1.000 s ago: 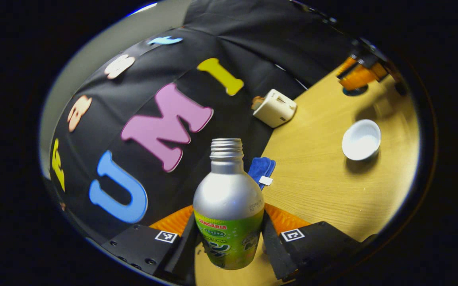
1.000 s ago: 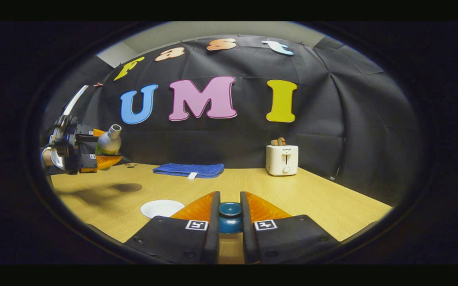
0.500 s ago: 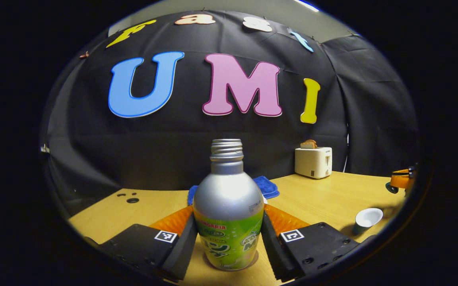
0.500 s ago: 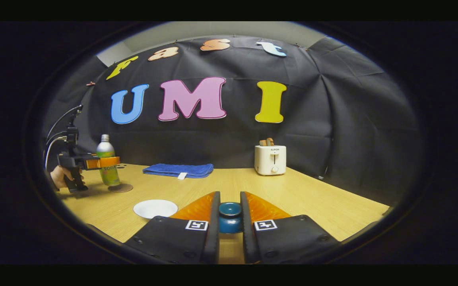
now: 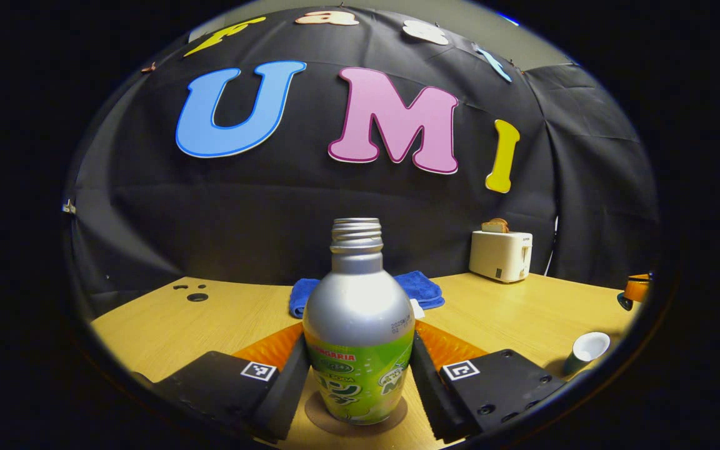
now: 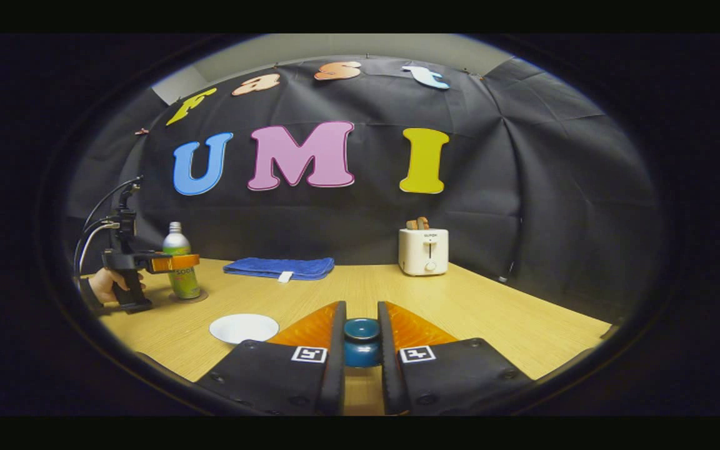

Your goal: Open the teacup lid with one hand, grasp the water bottle and pour water into the teacup with the other hand; after pouring, place the water bottle on the coaster and then close the teacup lid.

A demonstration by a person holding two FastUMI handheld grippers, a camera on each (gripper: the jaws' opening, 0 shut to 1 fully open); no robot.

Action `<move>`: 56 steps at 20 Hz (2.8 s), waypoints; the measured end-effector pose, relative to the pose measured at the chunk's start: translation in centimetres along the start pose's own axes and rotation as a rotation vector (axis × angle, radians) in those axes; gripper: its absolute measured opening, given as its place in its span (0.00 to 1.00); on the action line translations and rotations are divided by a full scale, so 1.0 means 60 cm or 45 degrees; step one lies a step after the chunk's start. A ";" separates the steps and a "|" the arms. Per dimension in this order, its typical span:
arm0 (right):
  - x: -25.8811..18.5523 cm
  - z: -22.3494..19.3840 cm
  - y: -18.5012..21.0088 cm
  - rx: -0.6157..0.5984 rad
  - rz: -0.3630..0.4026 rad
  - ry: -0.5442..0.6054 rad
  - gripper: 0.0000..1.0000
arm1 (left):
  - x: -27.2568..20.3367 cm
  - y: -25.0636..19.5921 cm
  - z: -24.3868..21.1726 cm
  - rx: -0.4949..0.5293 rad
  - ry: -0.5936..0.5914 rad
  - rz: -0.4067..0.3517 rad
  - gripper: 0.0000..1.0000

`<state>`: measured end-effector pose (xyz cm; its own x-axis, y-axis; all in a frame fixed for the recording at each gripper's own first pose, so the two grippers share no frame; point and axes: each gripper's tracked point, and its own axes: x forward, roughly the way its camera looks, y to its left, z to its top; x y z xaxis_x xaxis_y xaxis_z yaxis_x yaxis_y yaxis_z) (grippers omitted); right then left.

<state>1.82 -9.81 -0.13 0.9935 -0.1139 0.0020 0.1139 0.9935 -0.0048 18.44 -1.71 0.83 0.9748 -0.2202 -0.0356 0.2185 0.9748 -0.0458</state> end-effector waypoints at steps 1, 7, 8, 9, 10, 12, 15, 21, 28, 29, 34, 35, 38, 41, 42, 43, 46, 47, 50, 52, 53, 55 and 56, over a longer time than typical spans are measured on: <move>-0.001 0.000 0.000 0.000 0.000 0.000 0.24 | 0.000 0.000 0.001 -0.007 -0.009 0.000 0.82; 0.000 0.000 0.000 0.000 0.000 0.000 0.25 | -0.016 -0.011 0.011 0.021 -0.018 -0.016 0.87; 0.000 0.000 0.001 0.000 -0.001 0.000 0.26 | -0.022 -0.012 0.017 0.017 -0.026 -0.018 0.96; 0.000 0.001 0.001 0.000 -0.001 0.000 0.28 | -0.024 -0.011 0.018 0.016 -0.028 -0.018 0.97; 0.000 0.001 0.001 0.000 -0.001 0.000 0.28 | -0.030 -0.007 0.016 0.023 -0.014 0.005 0.97; -0.001 0.000 0.001 0.000 -0.001 0.000 0.28 | -0.047 0.003 0.009 0.020 0.016 0.048 0.97; -0.001 0.000 0.001 0.000 -0.001 0.000 0.28 | -0.069 -0.004 -0.003 -0.044 0.047 0.042 0.98; -0.001 0.001 0.001 0.000 -0.001 0.001 0.24 | -0.128 -0.011 -0.028 0.006 0.079 0.056 0.98; 0.006 0.000 0.010 0.000 0.016 0.000 0.31 | -0.229 -0.009 -0.001 0.007 -0.061 0.112 0.97; 0.010 -0.001 0.014 0.009 0.019 0.001 0.31 | -0.234 -0.007 -0.004 0.009 -0.071 0.113 0.97; 0.021 0.030 0.087 0.060 0.138 -0.037 0.28 | -0.244 0.007 -0.020 0.051 -0.062 0.137 0.98; 0.027 0.028 0.103 0.039 0.161 -0.016 0.27 | -0.241 0.005 -0.021 0.062 -0.058 0.138 0.97; 0.033 0.018 0.157 0.036 0.240 0.049 0.27 | -0.240 0.007 -0.020 0.057 -0.052 0.140 0.97; 0.040 0.004 0.209 0.045 0.326 0.103 0.27 | -0.243 0.010 -0.021 0.057 -0.054 0.155 0.97; 0.046 -0.004 0.212 0.013 0.319 0.114 0.31 | -0.243 0.011 -0.020 0.056 -0.053 0.158 0.97; 0.049 -0.013 0.213 -0.018 0.312 0.130 0.28 | -0.243 0.010 -0.021 0.057 -0.054 0.158 0.97; 0.050 -0.044 0.229 0.001 0.336 0.202 0.27 | -0.242 0.010 -0.021 0.057 -0.053 0.158 0.97; 0.051 -0.049 0.230 0.008 0.334 0.227 0.28 | -0.242 0.009 -0.022 0.057 -0.054 0.158 0.97; 0.058 -0.051 0.223 -0.008 0.304 0.237 0.28 | -0.242 0.008 -0.018 0.057 -0.053 0.158 0.97; 0.059 -0.062 0.225 -0.024 0.303 0.280 0.29 | -0.241 0.008 -0.021 0.057 -0.052 0.158 0.97; 0.057 -0.062 0.229 -0.034 0.309 0.289 0.30 | -0.243 0.008 -0.020 0.057 -0.053 0.158 0.97; 0.057 -0.061 0.228 -0.054 0.304 0.287 0.27 | -0.243 0.007 -0.021 0.057 -0.053 0.155 0.97; 0.056 -0.061 0.227 -0.056 0.301 0.287 0.29 | -0.243 0.008 -0.020 0.057 -0.053 0.155 0.96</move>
<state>6.74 3.32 -3.83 0.9671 0.1170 -0.2257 -0.1251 0.9919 -0.0219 4.26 1.92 0.10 0.9951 -0.0992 0.0032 0.0992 0.9951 0.0007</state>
